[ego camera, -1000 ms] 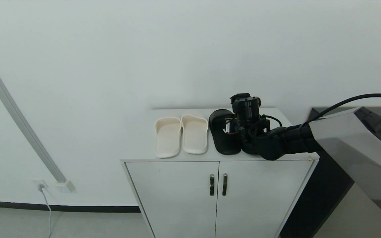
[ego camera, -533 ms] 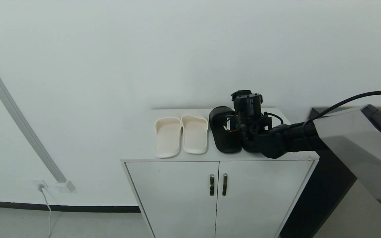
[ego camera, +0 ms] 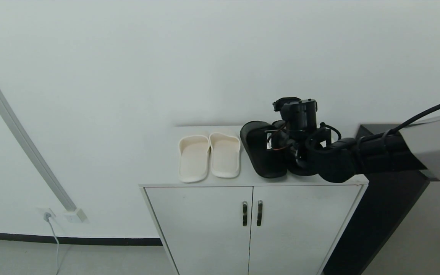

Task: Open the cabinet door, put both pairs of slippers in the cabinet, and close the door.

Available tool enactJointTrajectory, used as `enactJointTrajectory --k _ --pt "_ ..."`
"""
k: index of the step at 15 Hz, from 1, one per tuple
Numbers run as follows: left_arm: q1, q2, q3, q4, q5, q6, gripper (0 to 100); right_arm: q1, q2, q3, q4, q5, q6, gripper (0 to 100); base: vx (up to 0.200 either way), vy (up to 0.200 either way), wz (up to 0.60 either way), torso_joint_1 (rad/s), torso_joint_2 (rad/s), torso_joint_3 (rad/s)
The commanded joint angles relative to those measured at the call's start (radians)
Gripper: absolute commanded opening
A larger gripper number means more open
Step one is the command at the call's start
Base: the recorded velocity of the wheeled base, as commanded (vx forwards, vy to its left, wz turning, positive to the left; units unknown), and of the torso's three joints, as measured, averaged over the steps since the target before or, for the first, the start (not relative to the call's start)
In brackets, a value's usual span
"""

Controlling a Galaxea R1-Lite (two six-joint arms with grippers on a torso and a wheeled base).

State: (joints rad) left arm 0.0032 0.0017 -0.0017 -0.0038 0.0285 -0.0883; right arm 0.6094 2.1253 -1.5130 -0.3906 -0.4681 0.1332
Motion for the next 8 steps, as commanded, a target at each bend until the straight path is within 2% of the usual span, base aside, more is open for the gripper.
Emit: enactJointTrajectory --k 1,8 --pt "0.0 0.001 0.0 -0.001 0.001 -0.001 0 0.009 -0.096 0.066 -0.001 0.02 0.0 0 0.0 0.0 0.0 0.0 0.0 0.0" --pt "0.0 0.001 0.0 -0.001 0.001 0.001 0 0.036 -0.395 0.392 0.001 0.352 -0.081 0 0.0 0.0 0.0 0.0 0.0 0.0"
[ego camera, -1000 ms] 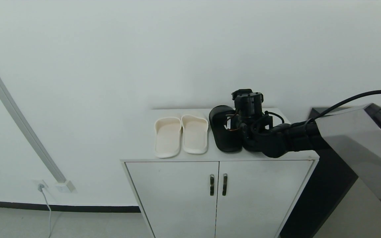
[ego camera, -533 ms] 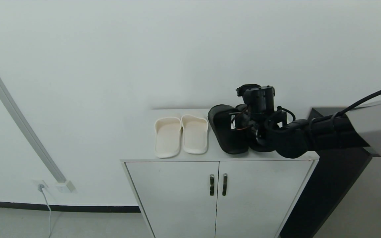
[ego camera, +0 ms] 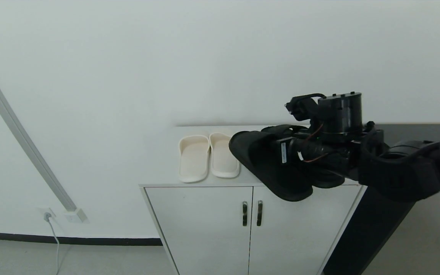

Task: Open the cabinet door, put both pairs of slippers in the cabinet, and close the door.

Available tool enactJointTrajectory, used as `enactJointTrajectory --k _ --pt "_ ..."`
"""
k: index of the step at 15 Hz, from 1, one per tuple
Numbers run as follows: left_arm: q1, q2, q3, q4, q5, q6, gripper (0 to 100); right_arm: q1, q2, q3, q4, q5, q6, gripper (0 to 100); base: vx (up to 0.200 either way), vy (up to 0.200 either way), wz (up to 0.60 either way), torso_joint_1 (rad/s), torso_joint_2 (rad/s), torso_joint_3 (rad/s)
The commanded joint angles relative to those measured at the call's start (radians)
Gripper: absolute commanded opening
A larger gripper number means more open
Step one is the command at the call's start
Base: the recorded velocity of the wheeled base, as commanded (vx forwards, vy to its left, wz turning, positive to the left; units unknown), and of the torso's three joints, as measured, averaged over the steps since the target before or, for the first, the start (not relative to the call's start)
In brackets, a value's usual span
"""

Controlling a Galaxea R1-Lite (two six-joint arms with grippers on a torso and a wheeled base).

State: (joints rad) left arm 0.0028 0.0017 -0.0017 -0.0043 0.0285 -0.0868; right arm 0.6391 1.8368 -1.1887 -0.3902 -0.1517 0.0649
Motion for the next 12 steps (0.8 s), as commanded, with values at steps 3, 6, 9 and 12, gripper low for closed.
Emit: enactJointTrajectory --k 3,6,9,12 --pt "0.0 0.001 0.0 0.0 0.001 0.004 0 0.039 -0.223 0.216 0.001 0.133 -0.045 0 0.0 0.0 0.0 0.0 0.0 0.0" --pt "0.0 0.001 0.0 0.0 0.001 0.004 0 0.091 -0.294 0.31 -0.001 0.179 -0.057 0 0.0 0.0 0.0 0.0 0.0 0.0" --pt "0.0 0.001 0.0 0.0 0.001 0.004 0 0.1 -0.32 0.348 -0.007 0.241 -0.048 0 0.0 0.0 0.0 0.0 0.0 0.0" --pt "0.0 0.001 0.0 0.0 0.001 0.004 0 0.1 -0.33 0.36 -0.009 0.25 -0.048 0 0.0 0.0 0.0 0.0 0.0 0.0"
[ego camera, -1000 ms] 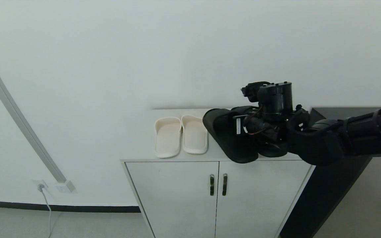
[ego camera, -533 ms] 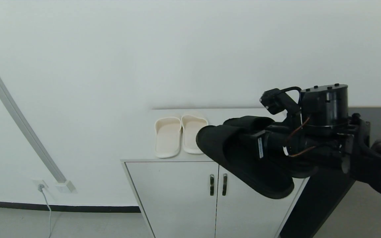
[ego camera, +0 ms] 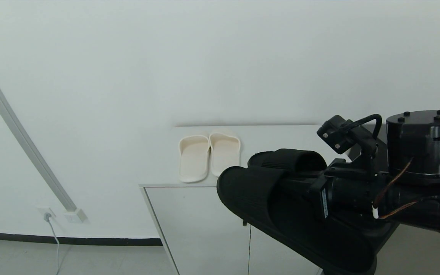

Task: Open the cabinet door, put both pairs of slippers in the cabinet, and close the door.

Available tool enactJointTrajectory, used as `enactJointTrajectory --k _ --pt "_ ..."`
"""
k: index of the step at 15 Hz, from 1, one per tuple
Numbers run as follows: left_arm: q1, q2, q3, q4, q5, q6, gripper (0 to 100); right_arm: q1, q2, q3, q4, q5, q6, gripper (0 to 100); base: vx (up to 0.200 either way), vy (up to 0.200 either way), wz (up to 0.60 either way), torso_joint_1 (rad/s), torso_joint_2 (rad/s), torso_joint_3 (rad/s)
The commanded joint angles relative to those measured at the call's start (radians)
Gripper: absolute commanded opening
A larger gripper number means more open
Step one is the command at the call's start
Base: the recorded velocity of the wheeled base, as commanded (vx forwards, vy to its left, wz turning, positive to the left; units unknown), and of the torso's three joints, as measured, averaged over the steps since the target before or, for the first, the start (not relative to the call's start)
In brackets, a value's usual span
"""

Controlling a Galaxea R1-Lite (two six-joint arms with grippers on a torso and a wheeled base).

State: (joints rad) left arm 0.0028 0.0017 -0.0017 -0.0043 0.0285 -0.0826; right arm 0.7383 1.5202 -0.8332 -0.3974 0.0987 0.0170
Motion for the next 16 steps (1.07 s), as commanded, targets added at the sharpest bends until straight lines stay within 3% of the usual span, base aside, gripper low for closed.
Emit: enactJointTrajectory --k 1,4,11,16 --pt "0.0 0.001 0.0 0.0 0.001 0.0 0 0.001 -0.014 0.005 -0.001 -0.001 0.0 0 0.0 0.0 0.0 0.0 0.0 0.0" --pt "0.0 0.001 0.0 0.0 0.001 0.0 0 0.001 -0.022 0.013 0.0 -0.001 -0.002 0 0.0 0.0 0.0 0.0 0.0 0.0" --pt "0.0 0.001 0.0 0.0 0.001 -0.002 0 0.0 -0.023 0.031 -0.006 0.015 -0.006 0 -0.2 0.0 0.0 0.001 0.0 0.005" --pt "0.0 0.001 0.0 0.0 0.001 -0.002 0 0.0 -0.018 0.034 -0.008 0.016 -0.006 0 0.0 0.0 0.0 0.0 0.0 0.0"
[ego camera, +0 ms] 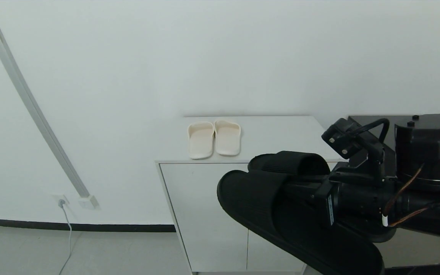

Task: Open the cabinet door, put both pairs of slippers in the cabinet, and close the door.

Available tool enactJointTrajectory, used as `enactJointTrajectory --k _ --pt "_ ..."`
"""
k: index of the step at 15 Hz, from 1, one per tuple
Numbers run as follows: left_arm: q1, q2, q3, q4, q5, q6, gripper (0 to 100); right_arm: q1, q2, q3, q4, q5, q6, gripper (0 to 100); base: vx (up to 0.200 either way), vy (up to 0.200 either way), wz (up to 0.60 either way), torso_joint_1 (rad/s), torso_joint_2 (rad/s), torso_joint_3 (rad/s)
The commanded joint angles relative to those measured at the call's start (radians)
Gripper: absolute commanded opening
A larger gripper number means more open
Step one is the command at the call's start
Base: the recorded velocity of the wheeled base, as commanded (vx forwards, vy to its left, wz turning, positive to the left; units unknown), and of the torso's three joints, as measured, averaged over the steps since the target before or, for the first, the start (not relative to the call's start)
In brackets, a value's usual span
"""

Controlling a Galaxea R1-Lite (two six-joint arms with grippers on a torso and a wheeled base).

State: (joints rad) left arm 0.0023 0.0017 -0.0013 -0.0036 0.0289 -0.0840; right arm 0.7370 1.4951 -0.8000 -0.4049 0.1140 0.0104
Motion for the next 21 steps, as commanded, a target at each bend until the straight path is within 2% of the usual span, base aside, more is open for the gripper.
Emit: enactJointTrajectory --k 1,10,15,16,21 --pt "0.001 0.001 0.0 -0.001 0.0 0.0 0 0.001 0.008 0.001 0.001 0.001 0.0 0 0.0 0.0 0.0 0.0 0.0 0.0" --pt "0.001 0.001 0.0 -0.001 0.0 0.001 0 0.002 0.022 0.008 0.001 0.001 -0.003 0 0.0 0.0 0.0 0.0 0.0 0.0" --pt "0.001 0.001 0.0 -0.001 -0.001 0.001 0 0.002 0.03 0.013 0.001 0.001 -0.001 0 0.0 0.0 0.0 -0.174 0.43 0.245" --pt "-0.001 0.001 0.0 -0.001 -0.001 0.0 100 0.002 0.034 0.015 0.0 0.001 -0.001 0 0.0 0.0 0.0 -0.227 0.52 0.315" --pt "0.001 0.001 0.0 -0.001 -0.001 0.0 100 0.002 0.037 0.031 -0.002 0.001 -0.001 0 0.0 0.0 0.0 -0.205 0.53 0.312"
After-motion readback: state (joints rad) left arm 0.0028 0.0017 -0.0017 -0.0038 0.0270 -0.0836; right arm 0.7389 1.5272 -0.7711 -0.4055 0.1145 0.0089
